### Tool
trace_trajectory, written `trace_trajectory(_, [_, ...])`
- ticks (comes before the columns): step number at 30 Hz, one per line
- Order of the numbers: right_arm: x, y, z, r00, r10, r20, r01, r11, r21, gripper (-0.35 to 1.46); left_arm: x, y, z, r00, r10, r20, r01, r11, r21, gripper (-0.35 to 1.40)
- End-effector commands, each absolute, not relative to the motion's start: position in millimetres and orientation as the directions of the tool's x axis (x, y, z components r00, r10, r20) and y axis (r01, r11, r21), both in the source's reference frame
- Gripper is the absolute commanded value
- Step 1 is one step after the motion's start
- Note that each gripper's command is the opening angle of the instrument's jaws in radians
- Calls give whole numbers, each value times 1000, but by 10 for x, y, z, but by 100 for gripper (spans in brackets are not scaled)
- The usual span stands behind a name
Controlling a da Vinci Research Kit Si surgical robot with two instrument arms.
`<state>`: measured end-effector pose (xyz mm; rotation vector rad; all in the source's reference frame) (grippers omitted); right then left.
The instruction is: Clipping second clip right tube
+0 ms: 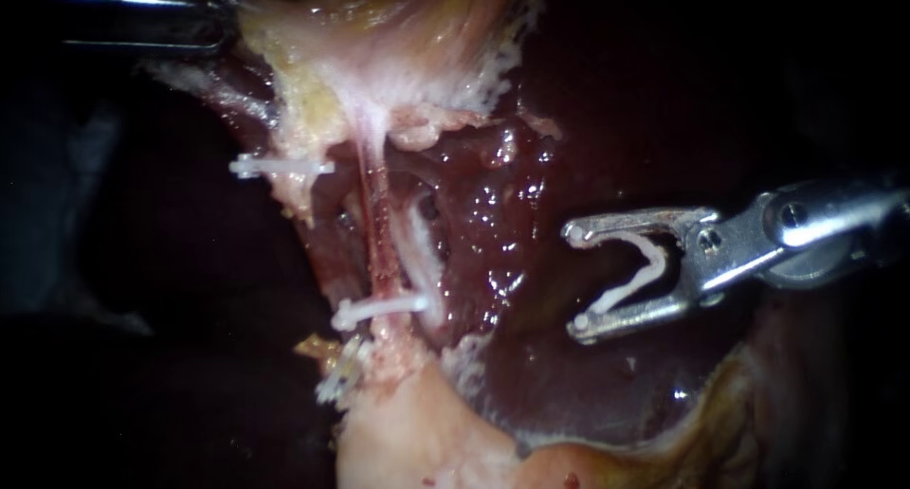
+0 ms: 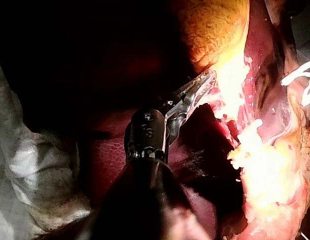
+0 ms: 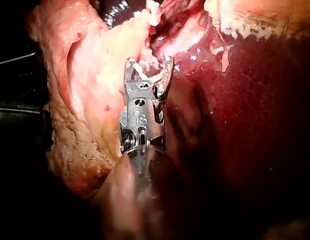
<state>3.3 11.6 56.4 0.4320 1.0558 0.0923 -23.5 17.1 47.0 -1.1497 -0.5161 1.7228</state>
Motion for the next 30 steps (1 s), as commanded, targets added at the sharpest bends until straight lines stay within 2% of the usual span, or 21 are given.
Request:
trace_trajectory(1, [38, 115, 565, 498, 299, -814, 124, 905, 407, 50, -237, 170, 473, -87, 881, -465, -487, -445, -752, -35])
trace_trajectory(7, [70, 117, 570, 474, 464, -749, 33, 840, 541, 50, -238, 169, 474, -86, 881, -466, -490, -445, -750, -35])
trace_trajectory(9, [83, 117, 574, 470, 497, -730, 13, 823, 569, 50, -238, 168, 474, -86, 881, -466, -490, -445, -750, -35])
trace_trajectory(18, [139, 104, 620, 460, 581, -671, -27, 765, 644, 49, -241, 166, 474, -87, 881, -466, -488, -445, -751, -35])
trace_trajectory(22, [155, 105, 640, 448, 600, -663, -42, 754, 655, 49, -242, 165, 474, -87, 881, -466, -486, -446, -752, -35])
trace_trajectory(30, [180, 109, 665, 393, 663, -637, -22, 699, 714, 50, -242, 164, 475, -87, 880, -466, -487, -446, -751, -35])
